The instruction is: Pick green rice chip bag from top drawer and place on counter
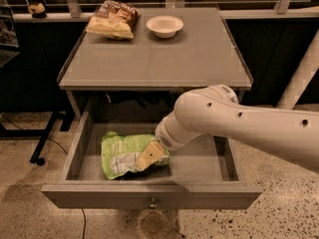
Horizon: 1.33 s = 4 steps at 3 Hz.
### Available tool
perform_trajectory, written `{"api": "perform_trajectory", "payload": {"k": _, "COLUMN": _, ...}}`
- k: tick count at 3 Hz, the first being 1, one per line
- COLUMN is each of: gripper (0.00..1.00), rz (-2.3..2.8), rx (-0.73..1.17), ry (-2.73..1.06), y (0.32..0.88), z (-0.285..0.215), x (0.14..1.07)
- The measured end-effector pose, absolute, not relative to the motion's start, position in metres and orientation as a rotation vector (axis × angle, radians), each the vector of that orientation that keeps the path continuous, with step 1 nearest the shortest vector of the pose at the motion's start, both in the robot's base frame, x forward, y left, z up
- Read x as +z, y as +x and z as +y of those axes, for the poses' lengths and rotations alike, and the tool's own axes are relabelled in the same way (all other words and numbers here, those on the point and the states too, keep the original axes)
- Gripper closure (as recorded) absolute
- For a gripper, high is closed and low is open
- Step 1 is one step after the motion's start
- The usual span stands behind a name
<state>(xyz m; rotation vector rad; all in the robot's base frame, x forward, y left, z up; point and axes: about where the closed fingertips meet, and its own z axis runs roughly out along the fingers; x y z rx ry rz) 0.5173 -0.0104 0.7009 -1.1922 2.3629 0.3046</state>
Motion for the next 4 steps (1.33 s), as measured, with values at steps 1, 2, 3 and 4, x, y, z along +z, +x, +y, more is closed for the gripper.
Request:
{"api": "perform_trajectory", "payload": {"k": 1, "gripper": 0.00, "rz": 2.363, "rx": 0.306, "ry": -1.186, "y": 0.527, "z": -0.003, "x": 0.689}}
{"api": "perform_trajectory", "payload": {"k": 2, "gripper": 0.00, "rz": 2.353, "rx": 0.329, "ry": -1.203, "y": 0.545, "z": 0.012, "x": 0.674}}
{"api": "perform_trajectory", "payload": {"k": 3, "gripper": 0.00, "rz": 2.352, "rx": 0.358, "ry": -1.219, "y": 0.557, "z": 0.026, "x": 0.659}}
{"api": "perform_trajectory", "payload": {"k": 4, "gripper": 0.00, "rz": 2.368, "rx": 0.374, "ry": -1.225, "y": 0.561, "z": 0.033, "x": 0.644}}
